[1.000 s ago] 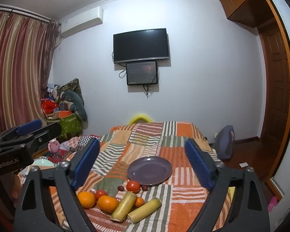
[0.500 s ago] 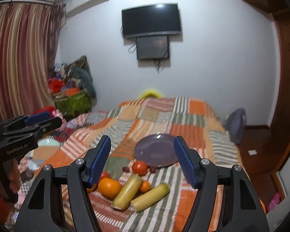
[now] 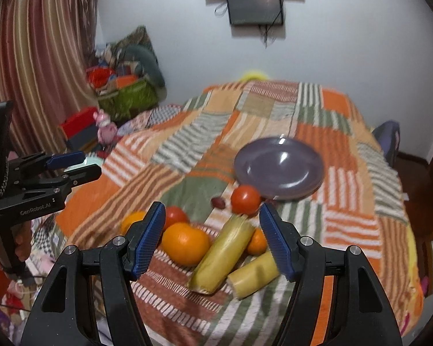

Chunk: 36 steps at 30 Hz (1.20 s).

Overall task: Organize fruits
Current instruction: 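Move the left tool to one large orange while the right tool approaches the other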

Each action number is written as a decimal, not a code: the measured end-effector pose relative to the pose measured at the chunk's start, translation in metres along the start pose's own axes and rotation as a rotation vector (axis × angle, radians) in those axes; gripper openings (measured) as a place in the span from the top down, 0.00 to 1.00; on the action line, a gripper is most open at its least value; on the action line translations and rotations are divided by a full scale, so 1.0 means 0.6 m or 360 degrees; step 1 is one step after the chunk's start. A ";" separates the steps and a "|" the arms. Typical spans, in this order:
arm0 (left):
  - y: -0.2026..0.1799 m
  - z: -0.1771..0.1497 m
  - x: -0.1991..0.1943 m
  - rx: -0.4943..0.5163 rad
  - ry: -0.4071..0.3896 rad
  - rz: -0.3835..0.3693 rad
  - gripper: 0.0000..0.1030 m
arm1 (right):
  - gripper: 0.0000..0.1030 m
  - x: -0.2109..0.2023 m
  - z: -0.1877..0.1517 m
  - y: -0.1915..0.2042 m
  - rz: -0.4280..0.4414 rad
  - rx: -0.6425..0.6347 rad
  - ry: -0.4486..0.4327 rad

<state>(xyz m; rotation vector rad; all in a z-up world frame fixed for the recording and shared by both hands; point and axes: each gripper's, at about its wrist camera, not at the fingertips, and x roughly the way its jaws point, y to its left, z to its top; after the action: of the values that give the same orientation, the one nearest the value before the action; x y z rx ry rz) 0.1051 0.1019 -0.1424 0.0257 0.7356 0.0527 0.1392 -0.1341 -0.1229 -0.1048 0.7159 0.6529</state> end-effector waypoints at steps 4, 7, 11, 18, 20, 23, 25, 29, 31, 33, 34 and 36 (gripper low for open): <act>0.008 -0.019 0.036 0.0001 0.0125 -0.0070 0.48 | 0.37 0.039 -0.013 0.012 0.0004 -0.0030 0.0129; 0.010 -0.034 0.058 -0.0005 0.0182 -0.0111 0.46 | 0.37 0.066 -0.022 0.018 0.0006 -0.0042 0.0204; 0.012 -0.053 0.089 -0.0022 0.0264 -0.0169 0.42 | 0.37 0.095 -0.036 0.030 0.0017 -0.0054 0.0301; 0.007 -0.069 0.117 0.0007 0.0352 -0.0246 0.42 | 0.37 0.122 -0.041 0.042 0.0001 -0.0097 0.0369; 0.005 -0.072 0.117 0.0005 0.0364 -0.0274 0.41 | 0.37 0.127 -0.037 0.044 0.0011 -0.0100 0.0373; 0.002 -0.073 0.123 0.0001 0.0377 -0.0307 0.38 | 0.37 0.143 -0.033 0.048 0.0058 -0.0084 0.0404; 0.000 -0.075 0.128 -0.0005 0.0390 -0.0330 0.37 | 0.38 0.154 -0.035 0.051 0.0077 -0.0080 0.0430; -0.003 -0.076 0.137 -0.0014 0.0405 -0.0372 0.35 | 0.35 0.161 -0.039 0.060 0.0044 -0.0132 0.0424; -0.005 -0.075 0.145 -0.0019 0.0420 -0.0399 0.35 | 0.35 0.162 -0.039 0.060 0.0045 -0.0135 0.0424; -0.011 -0.075 0.156 -0.0012 0.0444 -0.0420 0.35 | 0.35 0.162 -0.038 0.057 0.0056 -0.0120 0.0427; -0.014 -0.076 0.162 -0.0004 0.0457 -0.0424 0.35 | 0.35 0.162 -0.037 0.054 0.0068 -0.0103 0.0427; -0.020 -0.078 0.174 0.0013 0.0479 -0.0419 0.35 | 0.35 0.163 -0.035 0.050 0.0087 -0.0083 0.0430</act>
<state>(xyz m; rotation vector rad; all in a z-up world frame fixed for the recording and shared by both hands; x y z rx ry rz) 0.1515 0.0959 -0.2475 -0.0728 1.0342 -0.2021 0.1651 -0.0656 -0.1977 -0.2248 0.9644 0.7176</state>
